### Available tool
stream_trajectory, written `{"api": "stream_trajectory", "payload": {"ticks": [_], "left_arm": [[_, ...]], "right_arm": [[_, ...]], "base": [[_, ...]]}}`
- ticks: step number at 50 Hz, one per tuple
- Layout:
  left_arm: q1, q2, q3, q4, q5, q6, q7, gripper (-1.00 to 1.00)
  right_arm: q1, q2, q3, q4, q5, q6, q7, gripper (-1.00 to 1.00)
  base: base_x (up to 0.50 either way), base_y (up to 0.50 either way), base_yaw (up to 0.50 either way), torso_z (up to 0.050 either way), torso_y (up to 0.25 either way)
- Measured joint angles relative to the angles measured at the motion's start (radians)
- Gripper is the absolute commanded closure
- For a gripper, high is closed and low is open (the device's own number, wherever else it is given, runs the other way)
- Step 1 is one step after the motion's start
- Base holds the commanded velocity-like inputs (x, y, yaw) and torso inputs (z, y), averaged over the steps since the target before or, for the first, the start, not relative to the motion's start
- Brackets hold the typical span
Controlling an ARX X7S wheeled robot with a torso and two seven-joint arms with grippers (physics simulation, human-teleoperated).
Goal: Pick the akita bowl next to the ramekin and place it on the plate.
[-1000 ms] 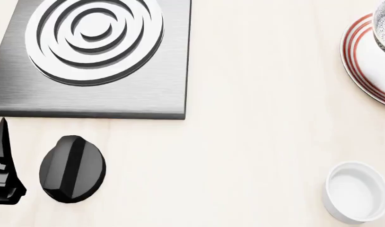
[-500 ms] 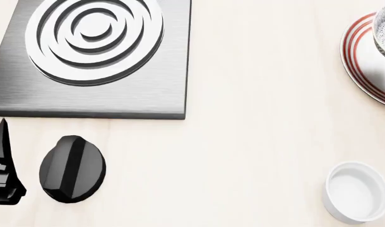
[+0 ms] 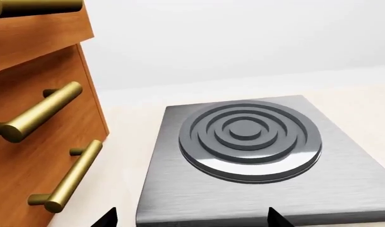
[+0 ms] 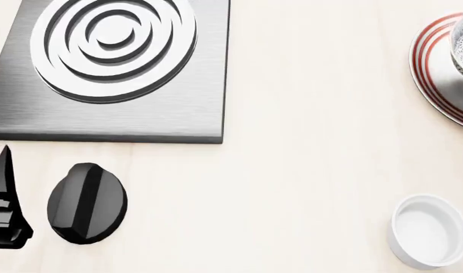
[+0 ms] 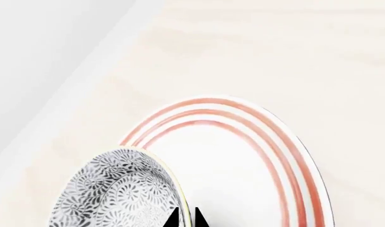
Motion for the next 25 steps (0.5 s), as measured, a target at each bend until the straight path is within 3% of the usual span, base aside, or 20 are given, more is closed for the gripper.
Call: {"api": "stream_trajectory", "payload": {"ticks": [25], "left_arm": [[-0.002,-0.003,0.006,0.002,-0.001,0.003,-0.005,-1.00]], "right_arm": [[-0.034,0.002,0.005,-0.010,0.000,-0.007,-0.002,1.00]], "base": [[0.00,0.00,0.00,0.000,0.000]]}}
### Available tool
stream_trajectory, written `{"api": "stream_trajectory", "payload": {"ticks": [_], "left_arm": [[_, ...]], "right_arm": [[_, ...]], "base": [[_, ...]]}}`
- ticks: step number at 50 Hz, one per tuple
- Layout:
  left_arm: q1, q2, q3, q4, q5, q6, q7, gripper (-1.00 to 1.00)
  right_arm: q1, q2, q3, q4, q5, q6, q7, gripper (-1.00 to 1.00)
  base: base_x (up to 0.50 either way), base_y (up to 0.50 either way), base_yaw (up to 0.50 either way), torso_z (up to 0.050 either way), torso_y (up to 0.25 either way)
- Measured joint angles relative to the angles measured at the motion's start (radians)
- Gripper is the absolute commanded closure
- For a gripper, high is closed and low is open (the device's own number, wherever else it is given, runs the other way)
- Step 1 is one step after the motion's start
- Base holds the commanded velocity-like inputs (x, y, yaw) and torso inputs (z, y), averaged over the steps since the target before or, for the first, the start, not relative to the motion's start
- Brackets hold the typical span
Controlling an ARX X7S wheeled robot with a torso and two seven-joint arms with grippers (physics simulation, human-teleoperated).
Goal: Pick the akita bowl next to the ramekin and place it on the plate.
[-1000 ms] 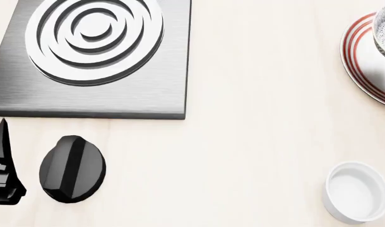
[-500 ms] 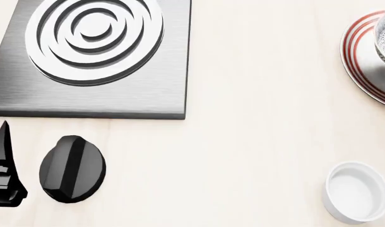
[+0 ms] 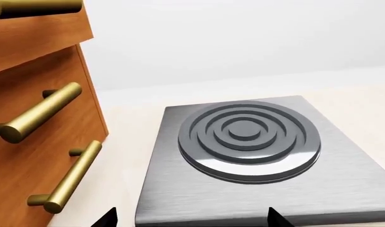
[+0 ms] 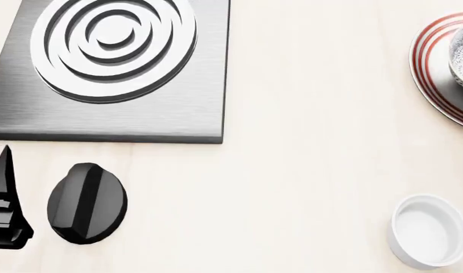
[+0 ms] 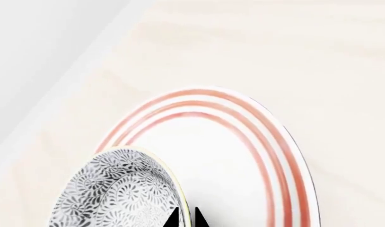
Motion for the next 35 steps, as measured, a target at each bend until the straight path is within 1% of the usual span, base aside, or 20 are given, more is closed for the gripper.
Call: {"api": "stream_trajectory", "payload": {"ticks": [24,25,35], "left_arm": [[0.002,-0.002,0.004,-0.006,0.000,0.007,-0.002,-1.00],[0.003,-0.002,0.004,-0.006,0.000,0.008,-0.002,-1.00],[0.004,-0.003,0.006,-0.008,0.000,0.011,-0.002,-1.00]], "right_arm": [[0.006,-0.010,0.001,0.041,-0.012,-0.021,-0.018,1.00],[0.007,-0.010,0.001,0.042,-0.012,-0.021,-0.019,-1.00],[0.010,-0.011,0.001,0.042,-0.026,-0.022,-0.024,-1.00]], "base": [[0.00,0.00,0.00,0.000,0.000],[0.00,0.00,0.00,0.000,0.000],[0.00,0.00,0.00,0.000,0.000]]}}
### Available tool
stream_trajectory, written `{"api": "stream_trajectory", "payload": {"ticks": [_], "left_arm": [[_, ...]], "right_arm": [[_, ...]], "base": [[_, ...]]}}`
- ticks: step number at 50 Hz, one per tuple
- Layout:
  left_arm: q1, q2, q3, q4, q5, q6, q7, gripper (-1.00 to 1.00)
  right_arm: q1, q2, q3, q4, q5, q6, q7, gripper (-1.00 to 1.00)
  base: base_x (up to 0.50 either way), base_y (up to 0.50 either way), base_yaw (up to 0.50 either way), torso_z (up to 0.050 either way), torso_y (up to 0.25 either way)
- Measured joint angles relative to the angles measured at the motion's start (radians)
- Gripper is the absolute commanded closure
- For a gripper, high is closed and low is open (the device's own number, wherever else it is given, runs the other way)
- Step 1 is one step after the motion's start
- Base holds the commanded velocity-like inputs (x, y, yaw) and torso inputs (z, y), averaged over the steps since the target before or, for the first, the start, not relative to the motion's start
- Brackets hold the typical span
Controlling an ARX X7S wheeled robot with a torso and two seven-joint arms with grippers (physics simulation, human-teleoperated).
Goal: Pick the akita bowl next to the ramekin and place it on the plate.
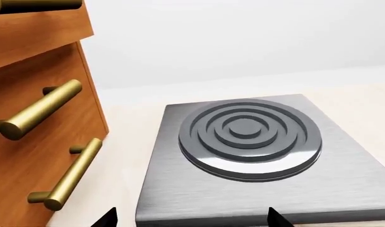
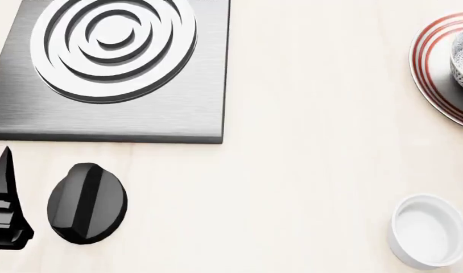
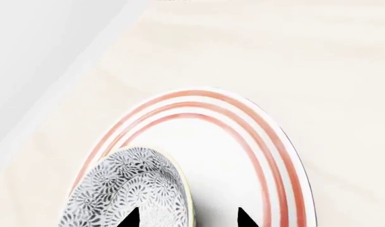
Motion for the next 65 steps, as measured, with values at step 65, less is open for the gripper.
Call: {"api": "stream_trajectory", "payload": {"ticks": [65], "left_arm": [[0.009,-0.003,0.012,-0.003,0.001,0.015,-0.010,-1.00]], "right_arm": [[-0.377,0.296,-0.234,-1.149,-0.267,0.102,0.422,-1.00]], "base": [[0.00,0.00,0.00,0.000,0.000]]}}
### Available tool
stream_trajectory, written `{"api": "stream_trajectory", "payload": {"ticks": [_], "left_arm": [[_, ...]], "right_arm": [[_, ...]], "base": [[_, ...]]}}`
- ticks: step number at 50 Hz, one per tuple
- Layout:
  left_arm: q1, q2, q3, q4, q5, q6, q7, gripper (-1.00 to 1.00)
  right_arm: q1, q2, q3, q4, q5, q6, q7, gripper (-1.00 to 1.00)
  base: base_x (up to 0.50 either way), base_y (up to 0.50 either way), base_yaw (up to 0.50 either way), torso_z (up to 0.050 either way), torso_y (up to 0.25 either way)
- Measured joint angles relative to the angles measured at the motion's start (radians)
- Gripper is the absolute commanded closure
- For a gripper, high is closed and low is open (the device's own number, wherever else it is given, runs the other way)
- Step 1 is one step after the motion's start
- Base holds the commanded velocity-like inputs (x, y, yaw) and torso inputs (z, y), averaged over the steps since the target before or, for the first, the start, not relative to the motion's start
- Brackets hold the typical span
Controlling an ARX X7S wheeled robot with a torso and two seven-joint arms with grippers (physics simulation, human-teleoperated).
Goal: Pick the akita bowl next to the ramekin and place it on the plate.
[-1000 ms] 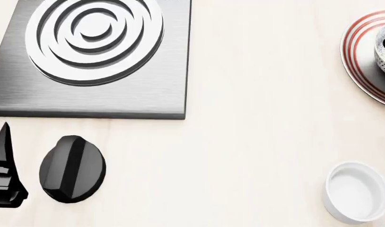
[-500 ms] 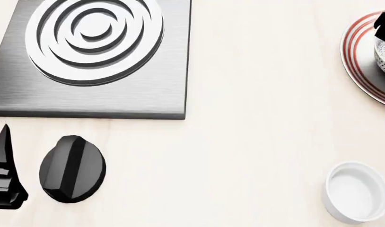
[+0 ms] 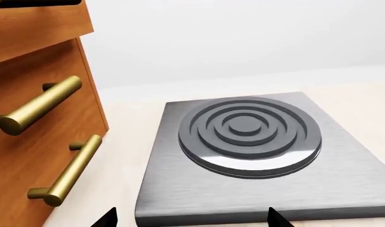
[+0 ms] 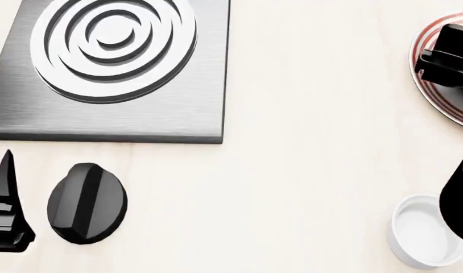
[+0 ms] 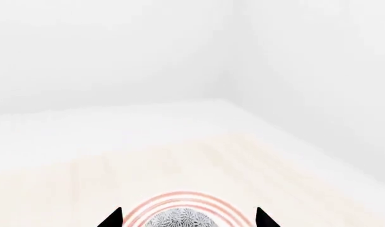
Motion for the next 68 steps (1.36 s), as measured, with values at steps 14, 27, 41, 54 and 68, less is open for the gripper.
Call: {"api": "stream_trajectory", "payload": {"ticks": [14,27,41,54,68], "left_arm": [[0.002,0.001,0.005,-0.002,0.002,0.004,-0.001,-1.00],[0.002,0.001,0.007,-0.001,0.001,0.006,-0.003,-1.00],[0.000,0.000,0.010,0.002,-0.002,0.006,-0.007,-1.00],[0.002,0.001,0.006,-0.001,-0.003,0.013,-0.011,-1.00],[0.005,0.003,0.006,-0.006,0.001,0.022,-0.013,-1.00]], "right_arm": [[-0.059,0.046,-0.046,-0.152,-0.065,0.013,0.051,-1.00],[-0.137,0.076,-0.083,-0.281,-0.126,-0.007,0.091,-1.00],[-0.200,0.093,-0.128,-0.410,-0.194,-0.018,0.128,-1.00],[-0.222,0.085,-0.176,-0.492,-0.243,-0.007,0.133,-1.00],[-0.232,0.068,-0.221,-0.561,-0.273,0.008,0.129,-1.00]], "base": [[0.00,0.00,0.00,0.000,0.000],[0.00,0.00,0.00,0.000,0.000],[0.00,0.00,0.00,0.000,0.000],[0.00,0.00,0.00,0.000,0.000],[0.00,0.00,0.00,0.000,0.000]]}}
